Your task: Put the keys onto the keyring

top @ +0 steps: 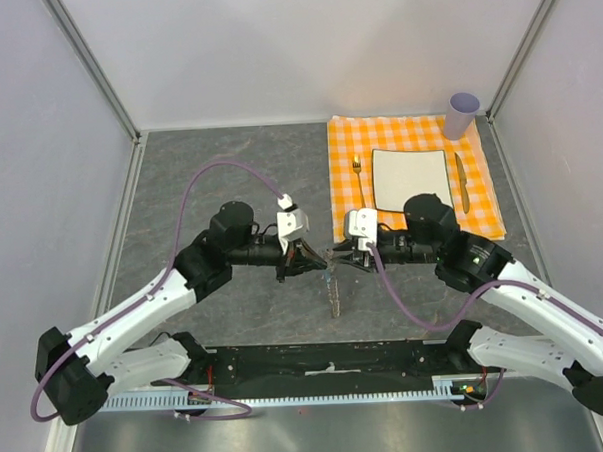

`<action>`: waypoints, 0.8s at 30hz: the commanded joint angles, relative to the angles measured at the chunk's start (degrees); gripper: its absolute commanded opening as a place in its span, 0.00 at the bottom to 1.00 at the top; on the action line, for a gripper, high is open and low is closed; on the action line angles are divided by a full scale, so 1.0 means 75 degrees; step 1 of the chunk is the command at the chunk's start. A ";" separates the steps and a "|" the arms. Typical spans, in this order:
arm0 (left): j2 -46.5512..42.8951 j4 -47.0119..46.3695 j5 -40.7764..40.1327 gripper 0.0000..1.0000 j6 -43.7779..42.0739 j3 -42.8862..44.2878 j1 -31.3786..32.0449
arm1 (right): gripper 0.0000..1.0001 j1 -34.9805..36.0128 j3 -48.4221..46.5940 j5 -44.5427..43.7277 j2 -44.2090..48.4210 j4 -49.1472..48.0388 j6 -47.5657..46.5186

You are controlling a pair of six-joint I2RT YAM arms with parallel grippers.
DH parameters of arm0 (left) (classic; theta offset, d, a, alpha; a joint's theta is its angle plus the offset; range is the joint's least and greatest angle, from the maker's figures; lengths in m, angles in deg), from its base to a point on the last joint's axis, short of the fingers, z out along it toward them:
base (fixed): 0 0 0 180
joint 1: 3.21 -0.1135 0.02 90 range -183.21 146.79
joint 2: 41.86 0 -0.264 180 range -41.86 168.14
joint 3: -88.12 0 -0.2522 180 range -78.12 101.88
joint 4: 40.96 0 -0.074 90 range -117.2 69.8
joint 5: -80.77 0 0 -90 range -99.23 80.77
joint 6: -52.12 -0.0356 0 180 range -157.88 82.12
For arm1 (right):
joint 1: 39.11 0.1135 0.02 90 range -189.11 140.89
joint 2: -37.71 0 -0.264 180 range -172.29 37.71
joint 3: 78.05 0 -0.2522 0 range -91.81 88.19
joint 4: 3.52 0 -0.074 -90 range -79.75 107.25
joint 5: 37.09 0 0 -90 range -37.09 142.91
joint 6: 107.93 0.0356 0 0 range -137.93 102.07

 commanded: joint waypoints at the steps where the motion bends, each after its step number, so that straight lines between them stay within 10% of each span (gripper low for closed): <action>1: -0.0625 -0.1960 -0.0627 0.02 0.0900 -0.0944 0.0036 | 0.34 0.0043 0.0222 -0.0547 0.0658 -0.1128 0.0499; 11: -0.1353 -0.5267 -0.1073 0.02 0.1630 -0.2506 0.0036 | 0.33 0.0044 0.0948 -0.1065 0.1036 -0.1808 0.1401; 24: -0.1282 -0.6512 -0.1062 0.02 0.2017 -0.2905 0.0025 | 0.33 0.0044 0.1734 -0.0830 0.1000 -0.2676 0.1696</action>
